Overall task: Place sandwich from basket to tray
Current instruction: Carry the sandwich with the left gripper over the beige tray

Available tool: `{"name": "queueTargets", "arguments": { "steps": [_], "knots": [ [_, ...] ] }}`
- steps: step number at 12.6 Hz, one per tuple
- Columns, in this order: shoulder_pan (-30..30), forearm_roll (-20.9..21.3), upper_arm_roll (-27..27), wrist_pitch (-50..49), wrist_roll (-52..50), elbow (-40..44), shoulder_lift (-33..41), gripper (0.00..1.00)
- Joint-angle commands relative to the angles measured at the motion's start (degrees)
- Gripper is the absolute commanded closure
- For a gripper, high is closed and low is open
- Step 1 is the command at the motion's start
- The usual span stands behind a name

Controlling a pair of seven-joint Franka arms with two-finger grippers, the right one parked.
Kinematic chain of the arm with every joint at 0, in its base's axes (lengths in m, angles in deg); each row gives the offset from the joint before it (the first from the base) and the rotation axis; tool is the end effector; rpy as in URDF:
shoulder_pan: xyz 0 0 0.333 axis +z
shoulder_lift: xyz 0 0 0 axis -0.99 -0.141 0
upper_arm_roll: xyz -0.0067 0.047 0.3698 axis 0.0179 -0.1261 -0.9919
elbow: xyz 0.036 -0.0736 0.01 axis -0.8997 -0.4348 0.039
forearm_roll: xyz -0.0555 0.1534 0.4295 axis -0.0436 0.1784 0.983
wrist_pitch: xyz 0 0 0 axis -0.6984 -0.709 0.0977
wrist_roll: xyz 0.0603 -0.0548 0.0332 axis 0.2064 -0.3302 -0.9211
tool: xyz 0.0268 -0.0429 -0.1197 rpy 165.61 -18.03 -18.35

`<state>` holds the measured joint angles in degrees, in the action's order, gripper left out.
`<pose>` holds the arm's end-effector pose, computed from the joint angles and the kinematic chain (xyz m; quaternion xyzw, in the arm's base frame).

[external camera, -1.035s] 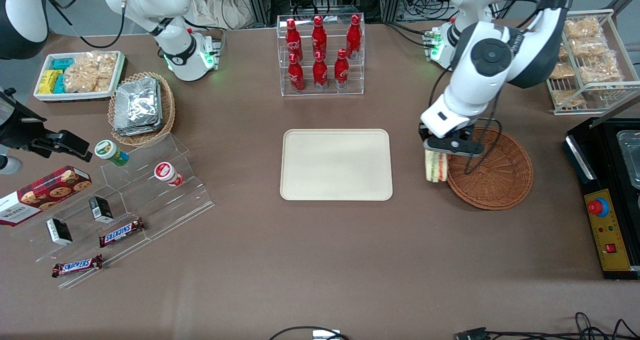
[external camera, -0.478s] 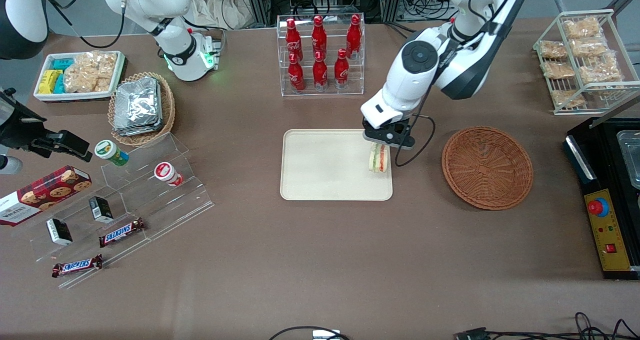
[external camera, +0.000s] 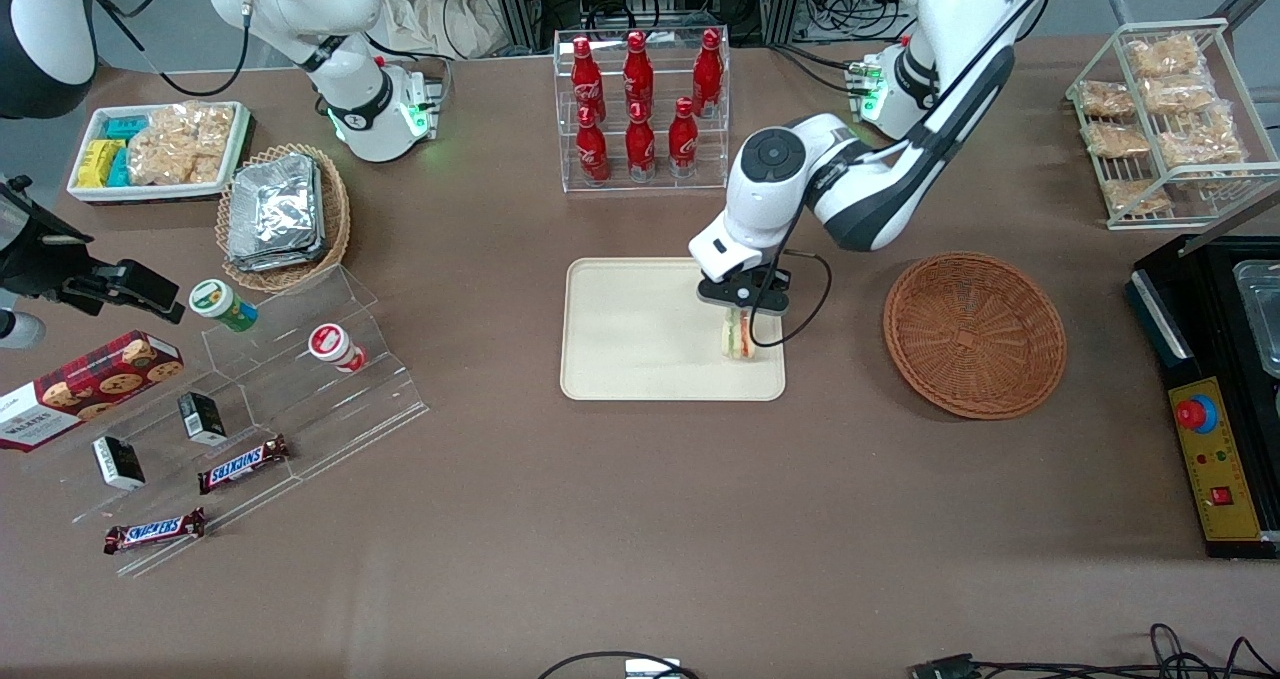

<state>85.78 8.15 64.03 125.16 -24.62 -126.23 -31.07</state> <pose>0.4726 -0.4155 0.2443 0.9929 -0.1167 0.0210 0.0004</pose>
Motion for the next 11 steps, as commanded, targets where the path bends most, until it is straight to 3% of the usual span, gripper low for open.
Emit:
{"name": "queueTargets", "arguments": {
  "steps": [1,5,6,7,8,9,11],
  "knots": [
    [-0.81,5.97,-0.15,0.87,-4.57,1.48,-4.54,0.86],
    [-0.90,10.99,-0.24,0.88,-8.01,1.39,-7.80,0.86],
    [-0.81,11.00,-0.24,0.88,-8.01,1.39,-8.06,0.81],
    [-0.90,11.00,-0.24,0.88,-8.10,1.39,-8.15,0.64],
    [-0.90,11.00,-0.24,0.88,-9.14,1.48,-8.15,0.23],
    [-0.90,11.00,-0.24,0.79,-10.02,1.56,-8.15,0.00],
    [-0.46,10.91,-0.24,0.61,-10.29,1.83,-7.72,0.00]
  ]
}}
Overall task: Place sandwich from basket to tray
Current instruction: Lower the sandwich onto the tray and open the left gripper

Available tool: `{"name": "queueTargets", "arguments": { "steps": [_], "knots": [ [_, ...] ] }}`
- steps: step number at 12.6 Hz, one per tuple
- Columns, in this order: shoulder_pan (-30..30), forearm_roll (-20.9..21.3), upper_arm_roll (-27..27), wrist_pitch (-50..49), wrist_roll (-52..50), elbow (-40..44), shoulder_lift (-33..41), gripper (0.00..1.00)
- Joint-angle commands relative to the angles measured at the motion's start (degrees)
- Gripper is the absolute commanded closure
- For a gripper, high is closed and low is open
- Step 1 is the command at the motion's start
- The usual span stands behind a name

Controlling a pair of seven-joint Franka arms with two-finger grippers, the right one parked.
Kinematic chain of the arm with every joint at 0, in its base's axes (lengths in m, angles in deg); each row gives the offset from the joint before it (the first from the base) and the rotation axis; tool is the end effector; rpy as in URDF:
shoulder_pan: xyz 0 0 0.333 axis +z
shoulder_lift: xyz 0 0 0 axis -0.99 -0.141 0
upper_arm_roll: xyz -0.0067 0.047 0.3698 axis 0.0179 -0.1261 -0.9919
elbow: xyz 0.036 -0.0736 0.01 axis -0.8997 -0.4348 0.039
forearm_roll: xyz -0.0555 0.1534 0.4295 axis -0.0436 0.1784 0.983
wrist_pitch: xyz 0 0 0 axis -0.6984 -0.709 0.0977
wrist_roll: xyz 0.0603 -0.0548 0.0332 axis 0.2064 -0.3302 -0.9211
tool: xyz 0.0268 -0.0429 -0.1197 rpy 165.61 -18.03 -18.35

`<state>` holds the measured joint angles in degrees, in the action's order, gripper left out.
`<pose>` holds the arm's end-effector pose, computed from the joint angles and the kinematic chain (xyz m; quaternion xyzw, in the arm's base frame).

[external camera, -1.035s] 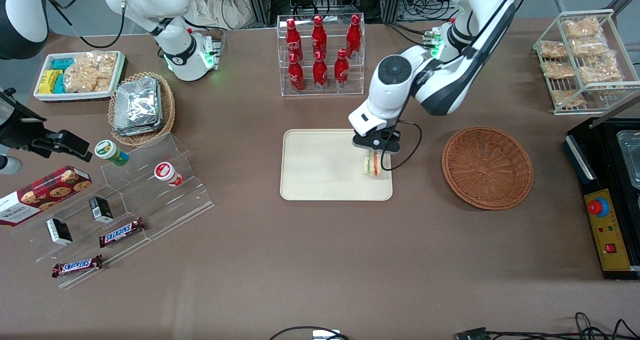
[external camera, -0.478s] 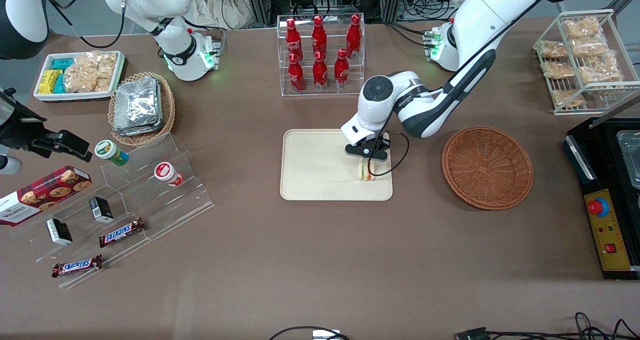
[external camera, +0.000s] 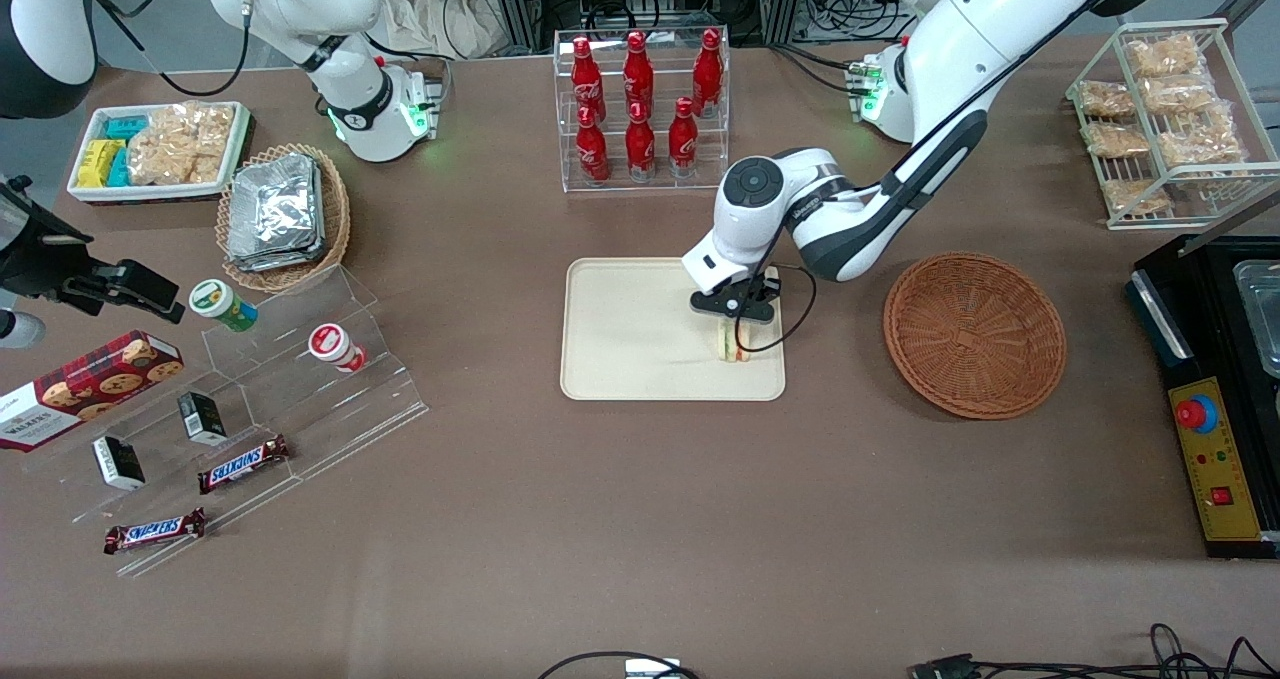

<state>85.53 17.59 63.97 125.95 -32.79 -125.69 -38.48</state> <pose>0.4640 -0.4199 0.1922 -0.9941 0.1076 -0.0107 0.0087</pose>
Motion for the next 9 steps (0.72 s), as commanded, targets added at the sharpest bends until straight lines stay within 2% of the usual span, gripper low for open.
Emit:
{"name": "queueTargets", "arguments": {
  "steps": [1,4,7,9],
  "knots": [
    [0.14,1.12,-0.18,-0.69,-2.30,2.16,-0.04,0.00],
    [2.51,0.50,0.00,-3.15,-9.31,4.53,1.90,0.00],
    [6.11,-0.11,0.26,-6.22,-9.68,7.08,4.88,0.00],
    [8.05,-3.08,0.26,-7.63,-9.68,9.62,6.03,0.00]
  ]
}}
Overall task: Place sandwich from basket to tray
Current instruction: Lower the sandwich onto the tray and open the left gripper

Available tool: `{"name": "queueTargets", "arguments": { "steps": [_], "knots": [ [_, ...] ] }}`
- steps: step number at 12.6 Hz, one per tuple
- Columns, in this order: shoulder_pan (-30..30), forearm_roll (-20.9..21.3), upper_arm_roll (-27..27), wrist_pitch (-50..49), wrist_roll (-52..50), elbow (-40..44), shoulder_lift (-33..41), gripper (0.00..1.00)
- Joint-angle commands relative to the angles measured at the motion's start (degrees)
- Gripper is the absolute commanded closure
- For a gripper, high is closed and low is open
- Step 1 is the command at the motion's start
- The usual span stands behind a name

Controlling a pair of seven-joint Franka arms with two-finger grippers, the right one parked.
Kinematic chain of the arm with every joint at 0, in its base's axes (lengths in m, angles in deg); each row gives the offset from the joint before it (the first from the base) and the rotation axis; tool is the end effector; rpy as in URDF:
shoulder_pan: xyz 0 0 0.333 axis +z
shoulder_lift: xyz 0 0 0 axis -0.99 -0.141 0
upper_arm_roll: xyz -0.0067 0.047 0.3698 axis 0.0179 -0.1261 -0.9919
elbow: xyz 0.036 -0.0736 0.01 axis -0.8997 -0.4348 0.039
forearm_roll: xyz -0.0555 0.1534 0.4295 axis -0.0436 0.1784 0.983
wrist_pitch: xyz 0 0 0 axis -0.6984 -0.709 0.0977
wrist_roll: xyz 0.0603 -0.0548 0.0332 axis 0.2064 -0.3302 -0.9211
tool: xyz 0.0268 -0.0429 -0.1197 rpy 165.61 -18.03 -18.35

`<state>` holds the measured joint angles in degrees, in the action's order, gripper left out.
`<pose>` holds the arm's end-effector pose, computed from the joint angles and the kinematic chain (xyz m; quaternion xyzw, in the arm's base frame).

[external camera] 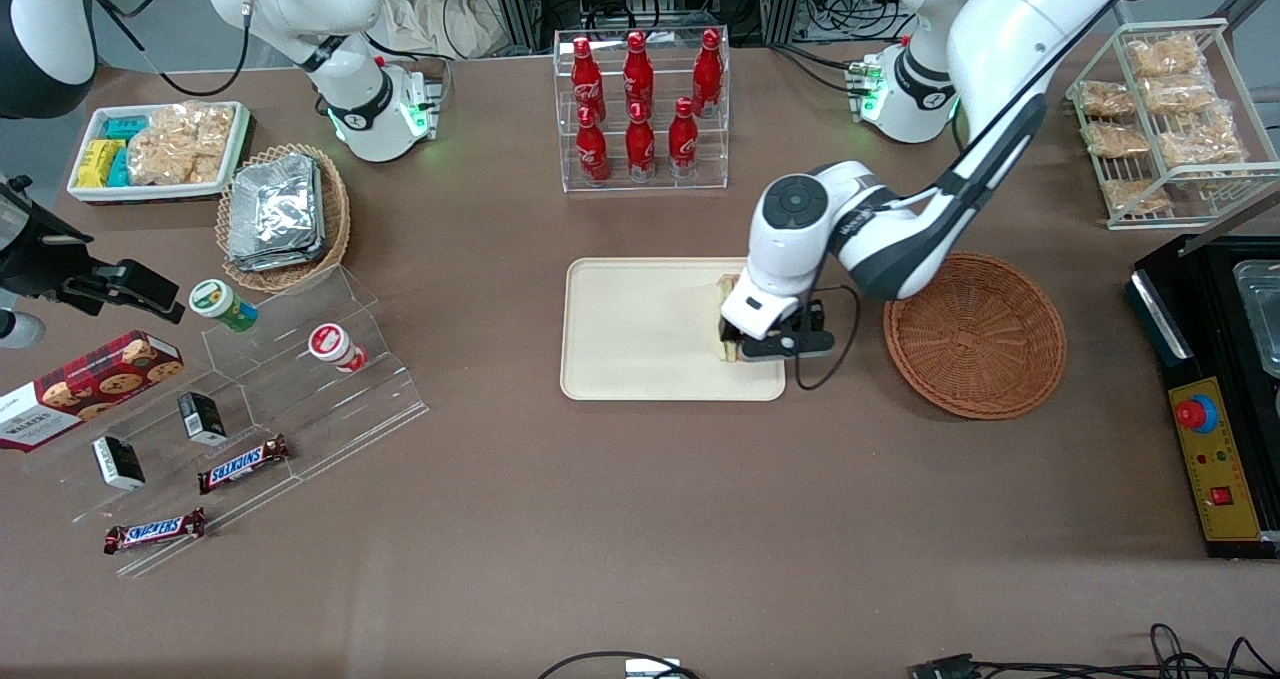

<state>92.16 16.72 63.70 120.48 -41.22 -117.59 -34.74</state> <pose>0.5735 -0.3619 0.2715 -0.9956 -0.0603 -0.0701 0.0173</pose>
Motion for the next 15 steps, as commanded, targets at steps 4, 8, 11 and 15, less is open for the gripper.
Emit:
{"name": "queueTargets", "arguments": {
  "steps": [4,8,11,15],
  "knots": [
    [4.23,-6.70,0.53,-13.22,0.58,12.32,2.56,0.00],
    [7.75,-11.54,0.62,-17.54,6.71,15.77,3.95,0.00],
    [9.50,-12.95,0.62,-18.95,8.58,16.56,4.22,0.00],
    [9.78,-16.45,-1.30,-19.58,11.37,16.91,6.50,0.00]
  ]
}}
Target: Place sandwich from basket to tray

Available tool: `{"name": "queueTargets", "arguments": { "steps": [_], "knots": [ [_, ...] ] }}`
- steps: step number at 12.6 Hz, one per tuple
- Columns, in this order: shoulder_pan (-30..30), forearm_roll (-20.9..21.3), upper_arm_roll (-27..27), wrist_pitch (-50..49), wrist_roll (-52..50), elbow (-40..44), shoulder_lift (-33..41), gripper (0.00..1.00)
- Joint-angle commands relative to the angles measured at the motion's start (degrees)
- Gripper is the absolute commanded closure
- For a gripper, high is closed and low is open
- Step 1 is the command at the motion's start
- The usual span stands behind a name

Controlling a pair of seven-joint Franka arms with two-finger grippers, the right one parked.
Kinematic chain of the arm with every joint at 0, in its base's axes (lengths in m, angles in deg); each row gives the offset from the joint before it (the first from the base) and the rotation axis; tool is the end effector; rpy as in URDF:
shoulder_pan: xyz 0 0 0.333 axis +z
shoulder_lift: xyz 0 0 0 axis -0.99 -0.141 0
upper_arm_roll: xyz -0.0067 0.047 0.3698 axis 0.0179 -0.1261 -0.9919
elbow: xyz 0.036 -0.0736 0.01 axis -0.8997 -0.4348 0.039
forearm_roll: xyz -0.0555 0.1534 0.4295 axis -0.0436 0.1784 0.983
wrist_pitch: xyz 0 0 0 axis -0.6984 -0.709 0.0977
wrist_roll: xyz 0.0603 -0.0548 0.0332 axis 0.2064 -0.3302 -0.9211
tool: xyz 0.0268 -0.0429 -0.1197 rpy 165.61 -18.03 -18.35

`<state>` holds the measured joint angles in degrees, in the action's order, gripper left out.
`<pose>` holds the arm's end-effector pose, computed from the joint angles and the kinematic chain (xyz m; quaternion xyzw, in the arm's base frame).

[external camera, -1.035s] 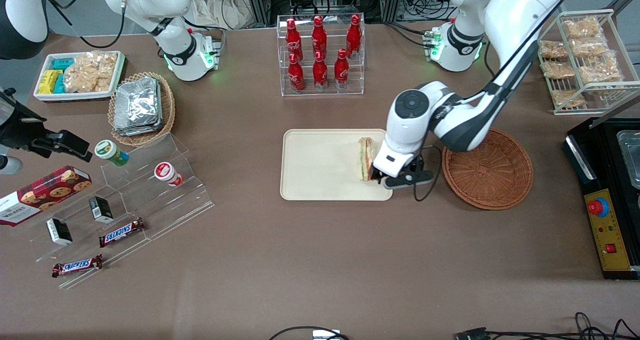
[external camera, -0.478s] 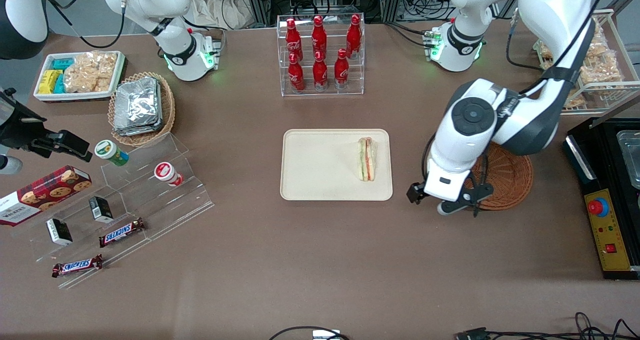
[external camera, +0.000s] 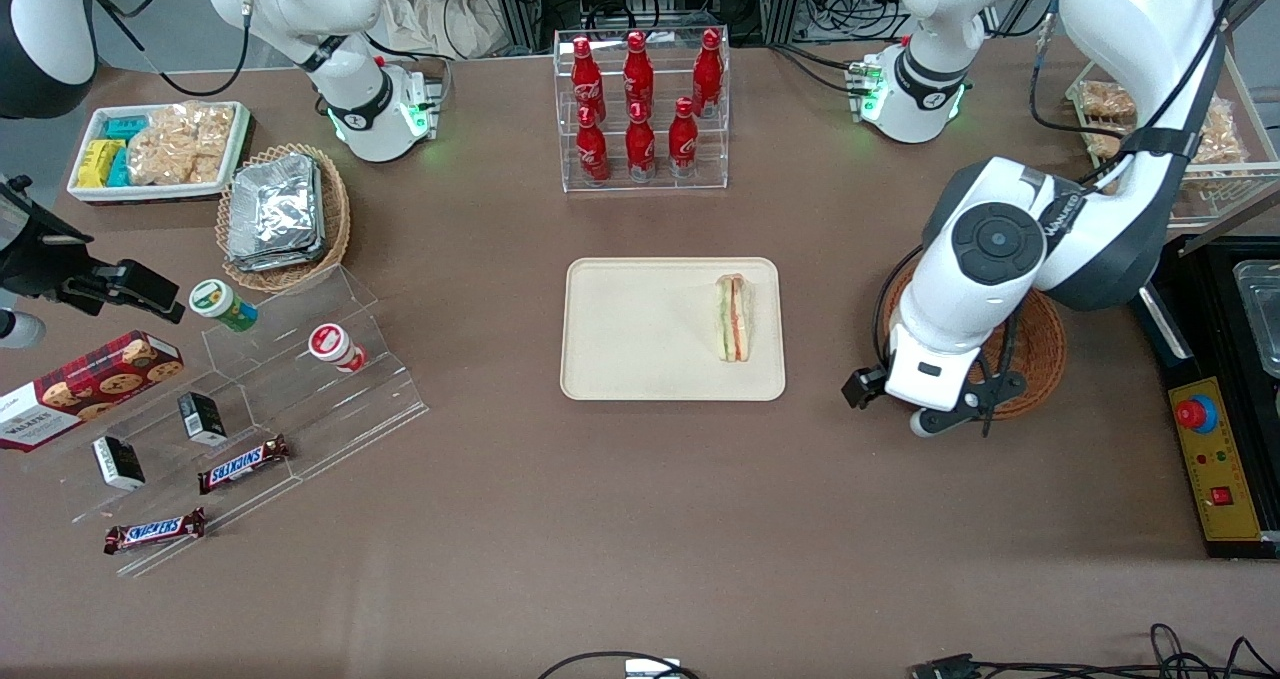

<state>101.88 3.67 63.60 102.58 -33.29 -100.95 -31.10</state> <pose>0.6908 -0.2338 0.4162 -0.9787 -0.2004 -0.0428 0.0159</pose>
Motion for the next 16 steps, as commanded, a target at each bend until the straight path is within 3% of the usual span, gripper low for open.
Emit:
{"name": "queueTargets", "arguments": {
  "steps": [1,6,7,11,16],
  "knots": [
    [-0.55,-6.03,-3.65,-1.77,6.78,-0.07,4.43,0.00],
    [-6.69,-21.75,-19.98,-7.64,28.12,-0.08,12.78,0.00],
    [-8.10,-23.00,-23.07,-9.92,31.47,-0.08,14.71,0.00],
    [-13.37,-24.07,-32.92,-19.06,41.42,0.45,21.74,0.00],
    [-14.44,-23.98,-34.70,-28.39,49.34,6.33,23.78,0.00]
  ]
}}
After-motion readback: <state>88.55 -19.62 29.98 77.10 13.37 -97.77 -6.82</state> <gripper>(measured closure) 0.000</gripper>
